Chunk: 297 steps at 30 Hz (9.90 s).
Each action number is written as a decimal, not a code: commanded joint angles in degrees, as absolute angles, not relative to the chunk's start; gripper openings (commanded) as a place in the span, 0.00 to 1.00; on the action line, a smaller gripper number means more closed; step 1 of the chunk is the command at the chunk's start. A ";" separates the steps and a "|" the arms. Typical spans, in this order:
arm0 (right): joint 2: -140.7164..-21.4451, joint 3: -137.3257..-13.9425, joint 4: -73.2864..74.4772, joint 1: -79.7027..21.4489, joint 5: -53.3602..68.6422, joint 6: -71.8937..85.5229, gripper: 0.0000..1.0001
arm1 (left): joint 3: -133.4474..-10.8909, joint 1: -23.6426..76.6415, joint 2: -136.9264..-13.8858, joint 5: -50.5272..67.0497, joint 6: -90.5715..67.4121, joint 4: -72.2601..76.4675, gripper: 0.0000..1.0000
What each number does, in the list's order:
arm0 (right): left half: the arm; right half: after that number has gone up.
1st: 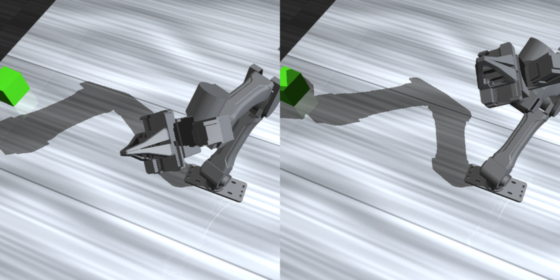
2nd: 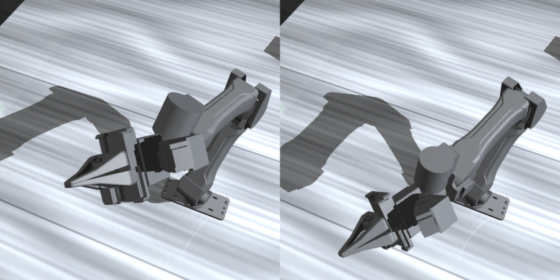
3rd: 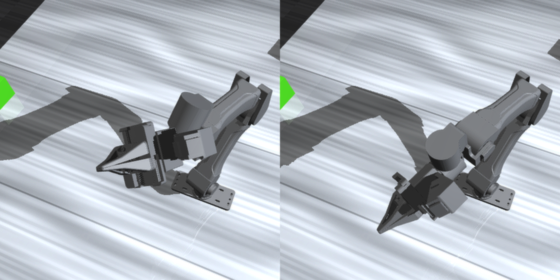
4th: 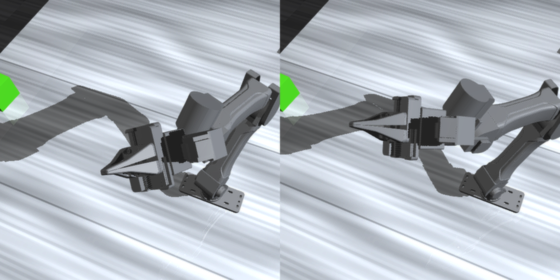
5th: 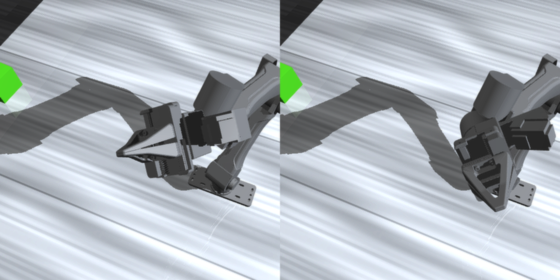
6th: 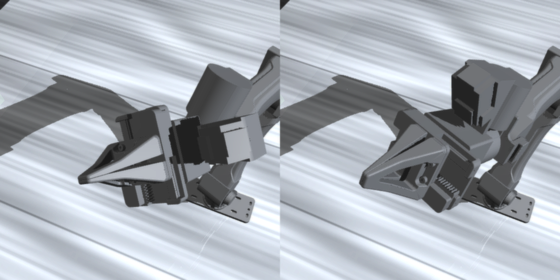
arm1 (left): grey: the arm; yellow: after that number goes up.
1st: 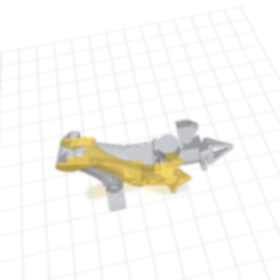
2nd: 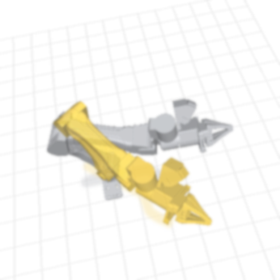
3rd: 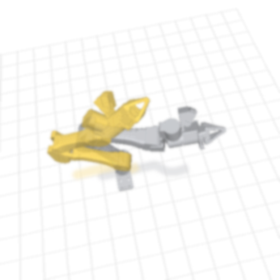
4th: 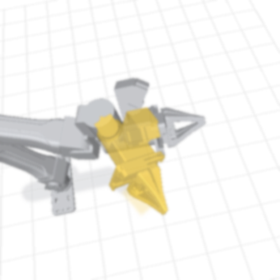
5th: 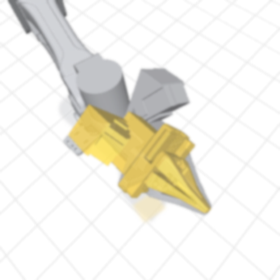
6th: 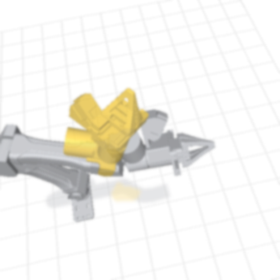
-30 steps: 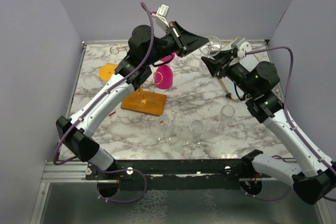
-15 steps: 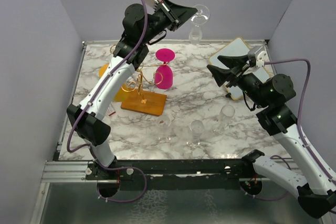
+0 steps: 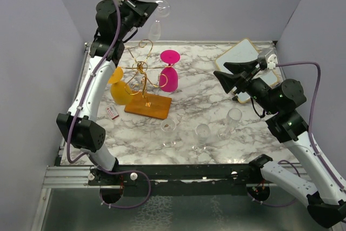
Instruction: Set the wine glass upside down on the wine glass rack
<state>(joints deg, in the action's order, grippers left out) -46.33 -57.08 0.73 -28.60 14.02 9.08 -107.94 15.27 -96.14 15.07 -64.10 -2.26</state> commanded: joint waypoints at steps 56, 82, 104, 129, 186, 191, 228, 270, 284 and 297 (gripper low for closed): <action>-48.57 -57.39 1.73 -28.83 17.82 13.77 0.51 | -83.51 5.63 -75.67 30.85 -58.95 -6.76 0.00; -47.17 -58.01 2.64 -28.80 16.70 14.23 0.51 | -88.79 6.68 -83.43 23.47 -58.42 -3.33 0.00; -46.80 -57.15 3.12 -28.83 16.34 14.46 0.51 | -88.43 6.59 -79.41 14.54 -48.08 -16.05 0.08; -46.49 -58.49 14.36 -28.83 -0.42 20.82 0.49 | -89.07 6.57 -77.39 8.23 -43.62 -20.22 0.39; -62.66 -68.25 68.48 -28.83 -1.93 29.23 0.04 | -83.76 6.68 -60.58 32.28 -27.55 -4.02 0.67; -61.42 -70.13 66.96 -28.78 -2.29 28.99 0.01 | -83.91 6.64 -61.07 32.42 -29.52 -3.15 0.67; -44.73 -64.22 0.33 -28.80 -4.27 33.92 0.01 | -86.66 41.21 -78.91 -0.58 -64.10 3.69 0.70; -40.63 -59.83 -0.87 -28.78 11.30 38.40 0.01 | -91.21 44.56 -88.10 -18.57 -76.65 17.47 0.04; -37.03 -58.49 13.55 -28.83 5.76 35.20 0.51 | -92.74 44.35 -86.57 -18.98 -60.89 18.72 0.00; -39.20 -63.73 19.64 -28.82 3.25 25.02 0.52 | -91.12 44.30 -82.10 -9.52 -32.90 19.85 0.00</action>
<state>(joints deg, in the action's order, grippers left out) -36.49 -59.42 17.74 -28.67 3.68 30.70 -90.67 44.36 -86.04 -16.21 -44.80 15.92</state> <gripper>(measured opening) 0.523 0.150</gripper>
